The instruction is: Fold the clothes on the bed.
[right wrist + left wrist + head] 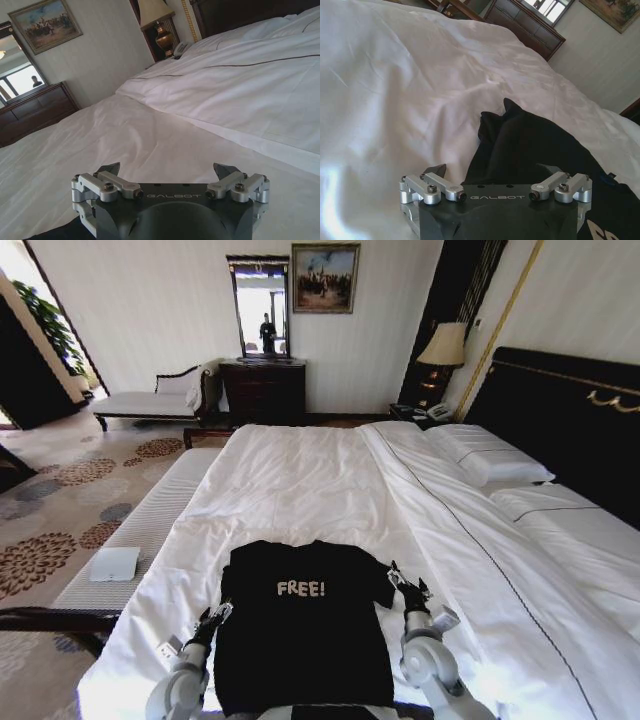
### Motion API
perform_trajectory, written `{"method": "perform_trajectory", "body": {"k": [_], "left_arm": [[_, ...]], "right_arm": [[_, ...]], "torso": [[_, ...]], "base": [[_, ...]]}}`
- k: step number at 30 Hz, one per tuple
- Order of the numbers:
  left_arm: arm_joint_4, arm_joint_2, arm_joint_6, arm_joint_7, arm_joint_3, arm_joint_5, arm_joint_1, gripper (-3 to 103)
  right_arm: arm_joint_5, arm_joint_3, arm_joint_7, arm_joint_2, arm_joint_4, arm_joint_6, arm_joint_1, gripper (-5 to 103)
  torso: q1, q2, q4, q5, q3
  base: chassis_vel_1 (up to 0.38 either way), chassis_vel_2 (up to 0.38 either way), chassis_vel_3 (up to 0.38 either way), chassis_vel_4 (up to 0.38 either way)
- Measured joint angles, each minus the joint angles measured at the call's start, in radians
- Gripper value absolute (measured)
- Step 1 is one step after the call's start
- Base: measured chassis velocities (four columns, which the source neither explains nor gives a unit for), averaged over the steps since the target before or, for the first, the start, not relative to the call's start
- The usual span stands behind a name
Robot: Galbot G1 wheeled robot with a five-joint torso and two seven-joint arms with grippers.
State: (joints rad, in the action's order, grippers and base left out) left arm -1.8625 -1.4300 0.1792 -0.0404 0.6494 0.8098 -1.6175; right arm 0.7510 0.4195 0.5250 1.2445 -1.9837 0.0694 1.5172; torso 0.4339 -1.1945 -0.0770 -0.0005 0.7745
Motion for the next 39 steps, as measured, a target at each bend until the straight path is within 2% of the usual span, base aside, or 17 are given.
{"method": "perform_trajectory", "body": {"k": [6,12,14,17,26,29,36,39], "left_arm": [[0.009,-0.024,0.007,-0.014,-0.006,0.065,0.022,100],[0.024,-0.031,0.024,-0.049,0.008,0.099,0.069,100],[0.03,-0.026,0.043,-0.088,0.02,0.084,0.088,100],[0.03,-0.01,0.057,-0.115,0.03,0.046,0.097,100],[0.011,0.014,0.132,-0.176,0.047,0.086,0.128,100],[0.021,0.014,0.177,-0.215,0.036,0.116,0.153,100],[0.075,0.001,0.185,-0.23,0.017,0.154,0.192,100],[0.091,-0.008,0.184,-0.23,0.006,0.196,0.217,100]], "right_arm": [[0.054,0.027,0.0,-0.01,-0.001,-0.001,-0.018,100],[0.059,0.016,0.0,-0.018,0.008,-0.005,-0.021,100],[0.058,0.011,0.0,-0.019,0.008,-0.011,-0.027,100],[0.057,0.009,0.001,-0.02,0.008,-0.014,-0.033,100],[0.04,0.01,0.0,-0.012,0.025,-0.01,-0.024,100],[0.02,0.007,0.003,-0.001,0.026,-0.01,-0.019,100],[0.0,0.014,0.007,0.003,0.008,-0.011,-0.01,100],[0.0,0.022,0.008,0.007,0.011,-0.009,-0.002,100]], "torso": [[0.0,0.0,0.0002,-0.0002,0.0],[0.0,0.0,-0.0001,-0.0001,0.0],[0.0,0.0,0.0,-0.0003,0.0],[0.0,0.0,0.0001,-0.0003,0.0],[0.0,0.0,0.0001,-0.0002,0.0],[0.0,0.0,0.0001,-0.0001,0.0],[0.0,0.0,0.0003,0.0,0.0],[0.0,0.0,0.0004,0.0,0.0]], "base": [[0.0,0.0,0.0,0.0],[0.0,0.0,0.0,0.0],[0.0,0.0,0.0,0.0],[0.0,0.0,0.0,0.0],[0.0,0.0,0.0,0.0],[0.0,0.0,0.0,0.0],[0.0,0.0,0.0,0.0],[0.0,0.0,0.0,0.0]]}}
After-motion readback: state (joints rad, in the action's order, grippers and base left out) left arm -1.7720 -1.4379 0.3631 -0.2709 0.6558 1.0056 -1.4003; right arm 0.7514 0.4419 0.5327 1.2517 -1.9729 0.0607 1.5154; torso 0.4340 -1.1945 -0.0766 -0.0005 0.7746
